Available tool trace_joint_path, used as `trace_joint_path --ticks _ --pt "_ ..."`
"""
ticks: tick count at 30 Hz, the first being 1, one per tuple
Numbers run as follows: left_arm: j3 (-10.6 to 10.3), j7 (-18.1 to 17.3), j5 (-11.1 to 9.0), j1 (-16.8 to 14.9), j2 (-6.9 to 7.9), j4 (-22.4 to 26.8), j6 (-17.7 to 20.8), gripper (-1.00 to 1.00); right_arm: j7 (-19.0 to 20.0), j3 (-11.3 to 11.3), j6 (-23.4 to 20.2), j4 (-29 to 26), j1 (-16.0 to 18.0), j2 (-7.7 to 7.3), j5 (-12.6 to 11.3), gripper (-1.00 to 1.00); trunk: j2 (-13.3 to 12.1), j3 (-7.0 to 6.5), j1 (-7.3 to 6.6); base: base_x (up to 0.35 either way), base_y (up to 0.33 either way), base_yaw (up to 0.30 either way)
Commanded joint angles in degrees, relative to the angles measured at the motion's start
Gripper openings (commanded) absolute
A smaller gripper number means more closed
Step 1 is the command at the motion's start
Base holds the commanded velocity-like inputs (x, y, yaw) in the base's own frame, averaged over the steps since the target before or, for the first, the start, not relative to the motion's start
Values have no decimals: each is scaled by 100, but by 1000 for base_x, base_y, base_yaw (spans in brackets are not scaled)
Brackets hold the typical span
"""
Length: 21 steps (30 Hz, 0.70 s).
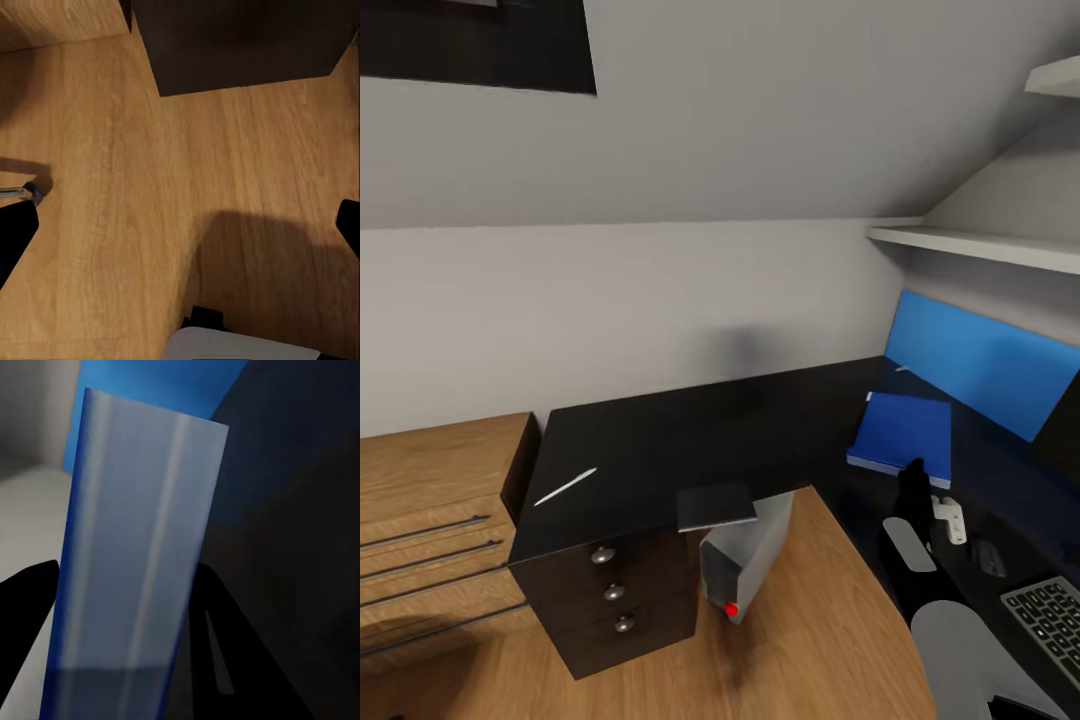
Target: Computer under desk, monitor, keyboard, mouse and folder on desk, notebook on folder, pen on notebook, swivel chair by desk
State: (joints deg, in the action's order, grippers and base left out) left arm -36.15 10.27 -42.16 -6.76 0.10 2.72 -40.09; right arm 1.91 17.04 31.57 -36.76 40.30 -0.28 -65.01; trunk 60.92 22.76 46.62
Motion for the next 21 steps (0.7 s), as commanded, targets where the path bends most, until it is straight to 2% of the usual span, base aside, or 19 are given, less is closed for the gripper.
trace_joint_path --ticks 1,3,4,5,7,8,11,13,14,17,21 --pt "-35 56 -5 -1 11 370 31 100 17 -4 12 -1 4 1 -47 -100 46 25 23 0 0 0" --pt "-32 59 -5 -1 27 706 134 100 13 -4 10 -4 4 -3 -47 -100 126 61 67 0 0 0" --pt "-29 62 -4 -1 39 951 323 100 9 -2 9 -5 4 -4 -47 -100 166 79 89 0 0 0" --pt "-25 67 -4 -1 59 1250 674 100 7 -1 8 -6 4 -5 -47 -100 206 97 111 0 0 0" --pt "5 154 -3 -1 204 2138 1758 100 9 0 7 -8 4 -6 -47 -100 286 133 155 0 0 0" --pt "56 282 -3 -1 337 2727 2392 100 10 1 7 -11 4 -7 -47 -100 326 151 177 0 0 0" --pt "379 1007 -39 -1 746 4514 4104 100 15 1 7 -13 4 -5 -52 -100 447 204 242 0 0 0" --pt "509 1479 -201 -1 872 5294 4821 100 18 1 7 -9 4 1 -54 -100 527 240 286 0 0 0" --pt "542 1635 -317 -1 906 5563 5027 100 19 1 7 -8 4 4 -55 -100 567 258 308 0 0 0" --pt "581 1824 -577 -1 964 5932 5280 100 20 1 7 -4 4 8 -55 -100 687 312 374 0 0 0" --pt "590 1895 -751 2 1114 6073 5360 100 20 1 7 1 4 10 -59 -100 848 384 462 0 0 0"
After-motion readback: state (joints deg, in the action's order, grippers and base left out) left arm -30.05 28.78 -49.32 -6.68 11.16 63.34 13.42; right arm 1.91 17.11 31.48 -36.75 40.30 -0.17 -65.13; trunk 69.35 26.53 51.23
